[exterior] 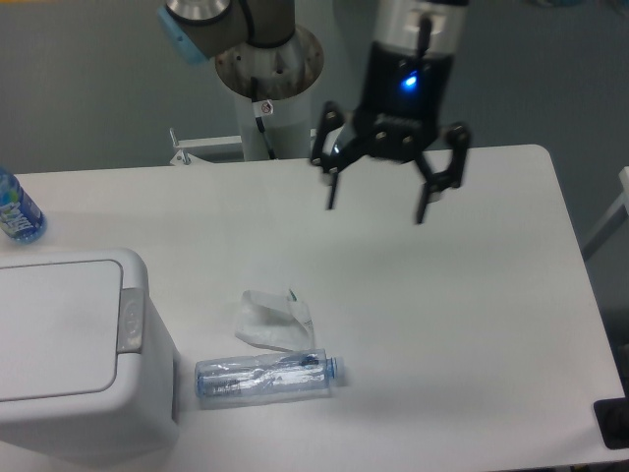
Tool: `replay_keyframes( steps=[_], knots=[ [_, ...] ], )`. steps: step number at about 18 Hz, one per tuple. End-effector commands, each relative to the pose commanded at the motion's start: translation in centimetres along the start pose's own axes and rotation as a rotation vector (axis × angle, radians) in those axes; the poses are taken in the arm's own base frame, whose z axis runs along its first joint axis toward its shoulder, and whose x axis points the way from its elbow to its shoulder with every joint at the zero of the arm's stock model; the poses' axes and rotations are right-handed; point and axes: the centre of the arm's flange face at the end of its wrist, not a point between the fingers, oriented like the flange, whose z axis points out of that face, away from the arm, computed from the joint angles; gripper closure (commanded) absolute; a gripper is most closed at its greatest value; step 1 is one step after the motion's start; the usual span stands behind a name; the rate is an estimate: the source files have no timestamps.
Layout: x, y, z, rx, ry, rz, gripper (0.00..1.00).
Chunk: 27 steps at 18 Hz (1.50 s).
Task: Open the trash can
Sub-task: 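Move the open gripper down toward the white trash can lid, then push the gripper finger against the lid edge to flip it open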
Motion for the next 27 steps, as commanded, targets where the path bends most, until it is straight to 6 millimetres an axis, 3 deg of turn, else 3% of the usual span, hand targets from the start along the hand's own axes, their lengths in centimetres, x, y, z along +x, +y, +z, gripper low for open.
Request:
replay_keyframes(
  steps=[7,14,27],
  knots=[
    [4.3,-1.4,6.1,-0.024,0.047,-0.025,0.00],
    [7.1,-2.2,9.8,-0.012,0.072,-0.059,0.00],
    [8.7,-2.0,12.6,-0.047,0.099,-0.049,0.00]
  ],
)
